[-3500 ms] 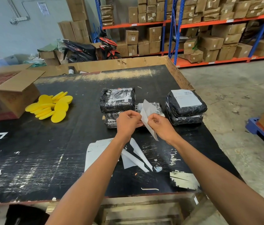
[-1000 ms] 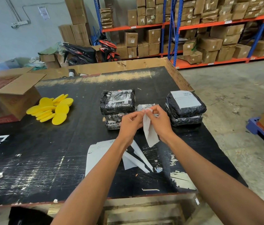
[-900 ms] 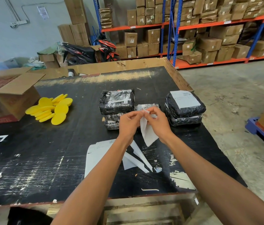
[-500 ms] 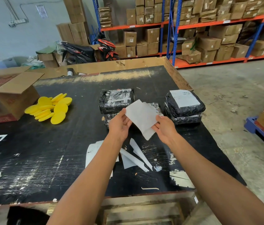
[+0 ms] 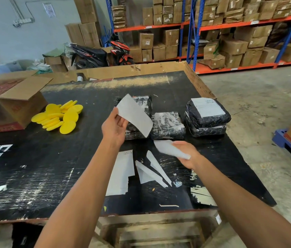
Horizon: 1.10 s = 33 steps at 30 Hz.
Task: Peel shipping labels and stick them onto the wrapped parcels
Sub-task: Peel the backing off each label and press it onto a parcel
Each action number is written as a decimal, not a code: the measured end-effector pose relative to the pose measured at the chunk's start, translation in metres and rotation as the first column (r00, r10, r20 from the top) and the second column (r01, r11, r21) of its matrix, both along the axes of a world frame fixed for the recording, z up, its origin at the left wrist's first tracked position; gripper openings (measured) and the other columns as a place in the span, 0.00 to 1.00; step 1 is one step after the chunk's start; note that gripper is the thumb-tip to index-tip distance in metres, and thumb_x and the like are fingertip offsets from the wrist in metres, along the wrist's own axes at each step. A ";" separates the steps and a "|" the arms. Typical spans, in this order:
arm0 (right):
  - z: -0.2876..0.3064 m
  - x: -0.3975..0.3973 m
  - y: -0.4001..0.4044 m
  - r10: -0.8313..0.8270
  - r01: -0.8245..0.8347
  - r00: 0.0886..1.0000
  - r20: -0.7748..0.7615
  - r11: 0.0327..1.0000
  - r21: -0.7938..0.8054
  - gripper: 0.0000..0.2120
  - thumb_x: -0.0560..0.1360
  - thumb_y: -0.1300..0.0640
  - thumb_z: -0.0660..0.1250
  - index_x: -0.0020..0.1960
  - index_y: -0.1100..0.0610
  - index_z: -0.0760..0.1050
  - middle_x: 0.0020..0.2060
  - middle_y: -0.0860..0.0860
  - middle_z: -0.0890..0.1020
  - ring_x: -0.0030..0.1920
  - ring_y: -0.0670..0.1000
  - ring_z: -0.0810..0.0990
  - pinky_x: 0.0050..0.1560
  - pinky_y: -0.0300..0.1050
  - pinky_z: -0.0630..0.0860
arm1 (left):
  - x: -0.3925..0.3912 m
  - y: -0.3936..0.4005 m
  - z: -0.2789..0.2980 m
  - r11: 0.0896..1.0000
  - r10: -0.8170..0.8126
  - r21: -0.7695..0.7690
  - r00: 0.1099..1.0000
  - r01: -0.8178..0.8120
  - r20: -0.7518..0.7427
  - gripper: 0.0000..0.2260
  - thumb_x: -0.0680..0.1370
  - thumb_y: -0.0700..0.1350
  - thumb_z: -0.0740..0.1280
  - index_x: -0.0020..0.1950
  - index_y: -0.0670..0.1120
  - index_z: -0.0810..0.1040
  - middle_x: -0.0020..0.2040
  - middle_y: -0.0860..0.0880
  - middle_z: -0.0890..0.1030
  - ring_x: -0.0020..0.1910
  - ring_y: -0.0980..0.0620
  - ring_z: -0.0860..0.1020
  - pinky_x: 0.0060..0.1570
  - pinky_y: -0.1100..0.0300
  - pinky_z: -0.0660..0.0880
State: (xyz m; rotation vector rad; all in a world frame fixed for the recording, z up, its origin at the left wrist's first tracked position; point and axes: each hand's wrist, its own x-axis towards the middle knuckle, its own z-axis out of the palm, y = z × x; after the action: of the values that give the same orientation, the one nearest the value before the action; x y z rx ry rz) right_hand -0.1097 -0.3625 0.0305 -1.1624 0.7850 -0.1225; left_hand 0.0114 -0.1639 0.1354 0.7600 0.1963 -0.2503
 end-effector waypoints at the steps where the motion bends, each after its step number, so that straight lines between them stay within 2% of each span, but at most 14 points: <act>1: 0.001 0.000 0.009 0.127 -0.131 0.991 -0.051 0.986 -0.104 0.07 0.81 0.61 0.67 0.58 0.60 0.76 0.45 0.55 0.78 0.38 0.49 0.74 0.30 0.39 0.71 | -0.003 -0.003 0.002 1.000 -0.015 0.008 1.000 0.014 0.009 0.11 0.81 0.39 0.67 0.63 0.38 0.76 0.51 0.41 0.84 0.50 0.46 0.84 0.47 0.53 0.83; 3: -0.003 0.004 0.025 0.264 -0.277 0.961 -0.088 0.935 -0.219 0.07 0.81 0.60 0.67 0.58 0.59 0.77 0.44 0.55 0.76 0.37 0.48 0.72 0.34 0.40 0.70 | -0.010 -0.009 0.003 0.999 -0.043 0.035 0.999 0.042 0.026 0.12 0.82 0.40 0.66 0.64 0.39 0.76 0.52 0.42 0.84 0.50 0.47 0.84 0.46 0.53 0.83; 6: -0.005 0.008 0.041 0.392 -0.388 0.920 -0.021 0.899 -0.201 0.06 0.81 0.62 0.66 0.57 0.60 0.77 0.49 0.57 0.79 0.46 0.49 0.78 0.46 0.39 0.77 | -0.017 -0.017 0.003 0.986 -0.091 0.148 0.993 0.078 0.080 0.08 0.83 0.42 0.65 0.59 0.40 0.78 0.49 0.44 0.84 0.47 0.48 0.84 0.43 0.55 0.83; 7: -0.004 0.008 0.043 0.420 -0.409 0.907 -0.023 0.868 -0.282 0.07 0.81 0.61 0.66 0.58 0.59 0.77 0.52 0.56 0.80 0.49 0.49 0.79 0.50 0.40 0.78 | -0.019 -0.019 0.002 0.977 -0.104 0.195 0.990 0.083 0.100 0.07 0.83 0.43 0.65 0.56 0.41 0.79 0.49 0.44 0.85 0.47 0.48 0.84 0.43 0.55 0.83; 8: -0.002 0.008 0.044 0.392 -0.365 0.920 -0.024 0.832 -0.418 0.09 0.81 0.59 0.67 0.60 0.57 0.77 0.56 0.55 0.81 0.51 0.49 0.80 0.53 0.40 0.78 | -0.020 -0.020 0.002 0.968 -0.113 0.235 0.987 0.083 0.118 0.07 0.83 0.43 0.65 0.54 0.42 0.80 0.48 0.45 0.85 0.48 0.48 0.84 0.44 0.54 0.83; 10: 0.007 0.003 0.042 0.172 -0.063 0.981 0.095 0.735 -0.675 0.12 0.80 0.60 0.67 0.63 0.54 0.75 0.59 0.50 0.80 0.51 0.47 0.80 0.53 0.39 0.76 | -0.022 -0.023 0.001 0.957 -0.116 0.282 0.983 0.072 0.142 0.07 0.83 0.44 0.65 0.52 0.43 0.81 0.47 0.45 0.85 0.48 0.48 0.84 0.47 0.53 0.83; 13: 0.024 -0.005 0.041 0.056 0.310 0.917 0.394 0.522 -0.795 0.19 0.74 0.64 0.68 0.61 0.52 0.69 0.57 0.47 0.72 0.50 0.46 0.73 0.52 0.40 0.71 | -0.025 -0.029 0.002 0.951 -0.091 0.307 0.984 0.040 0.153 0.07 0.83 0.44 0.65 0.49 0.44 0.81 0.46 0.46 0.84 0.46 0.49 0.84 0.48 0.54 0.84; 17: 0.031 0.007 0.048 0.167 0.257 0.949 0.268 0.086 -0.963 0.25 0.71 0.47 0.73 0.61 0.55 0.67 0.59 0.50 0.69 0.59 0.50 0.70 0.57 0.46 0.66 | -0.038 -0.045 0.002 0.950 -0.134 0.299 0.981 0.087 0.141 0.09 0.83 0.44 0.65 0.47 0.43 0.81 0.44 0.45 0.84 0.42 0.51 0.84 0.44 0.57 0.84; 19: 0.033 0.018 0.049 0.106 0.265 0.958 0.266 0.022 -0.964 0.18 0.74 0.51 0.72 0.57 0.56 0.69 0.55 0.51 0.72 0.56 0.54 0.72 0.51 0.47 0.66 | -0.046 -0.052 -0.002 0.945 -0.199 0.289 0.972 0.155 0.127 0.10 0.83 0.44 0.64 0.47 0.43 0.81 0.48 0.42 0.84 0.45 0.49 0.84 0.45 0.57 0.84; 22: 0.034 0.022 0.047 0.056 0.315 0.945 0.323 0.116 -0.942 0.07 0.77 0.65 0.64 0.49 0.54 0.69 0.46 0.48 0.73 0.46 0.56 0.73 0.47 0.50 0.64 | -0.050 -0.055 -0.007 0.920 -0.296 0.296 0.950 0.255 0.102 0.09 0.84 0.45 0.62 0.51 0.42 0.80 0.57 0.38 0.83 0.53 0.45 0.83 0.53 0.52 0.82; 25: 0.031 0.023 0.042 0.015 0.330 0.939 0.343 0.242 -0.913 0.09 0.80 0.64 0.61 0.46 0.52 0.67 0.43 0.47 0.73 0.42 0.55 0.72 0.46 0.51 0.65 | -0.047 -0.050 -0.012 0.872 -0.411 0.332 0.906 0.359 0.100 0.10 0.83 0.48 0.64 0.56 0.43 0.81 0.61 0.40 0.82 0.61 0.44 0.81 0.61 0.45 0.79; 29: 0.032 0.015 0.023 -0.212 0.417 0.909 0.360 0.469 -0.778 0.04 0.80 0.60 0.61 0.47 0.56 0.67 0.42 0.50 0.73 0.42 0.52 0.70 0.43 0.49 0.66 | -0.037 -0.044 -0.018 0.850 -0.482 0.310 0.867 0.427 0.128 0.25 0.81 0.62 0.61 0.69 0.46 0.75 0.65 0.47 0.79 0.64 0.49 0.78 0.65 0.47 0.73; 31: 0.031 0.010 0.010 -0.242 0.385 0.922 0.302 0.659 -0.646 0.03 0.81 0.57 0.63 0.51 0.56 0.69 0.47 0.53 0.78 0.44 0.51 0.74 0.45 0.51 0.71 | -0.026 -0.047 -0.023 0.823 -0.466 0.446 0.867 0.351 0.177 0.21 0.82 0.56 0.63 0.70 0.44 0.74 0.66 0.47 0.79 0.64 0.50 0.78 0.67 0.51 0.72; 33: 0.031 0.008 0.000 -0.181 0.305 0.940 0.290 0.829 -0.470 0.06 0.82 0.57 0.64 0.57 0.57 0.70 0.54 0.54 0.81 0.51 0.52 0.79 0.55 0.53 0.78 | -0.018 -0.055 -0.029 0.698 -0.515 0.664 0.832 0.268 0.206 0.18 0.82 0.48 0.65 0.71 0.45 0.74 0.66 0.47 0.79 0.64 0.50 0.77 0.70 0.52 0.71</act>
State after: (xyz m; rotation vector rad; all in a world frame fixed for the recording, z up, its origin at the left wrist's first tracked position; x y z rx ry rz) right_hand -0.1016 -0.3626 0.0612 -1.5074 0.7057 -0.7105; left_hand -0.0061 -0.2194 0.1060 1.4973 -0.2922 -0.4616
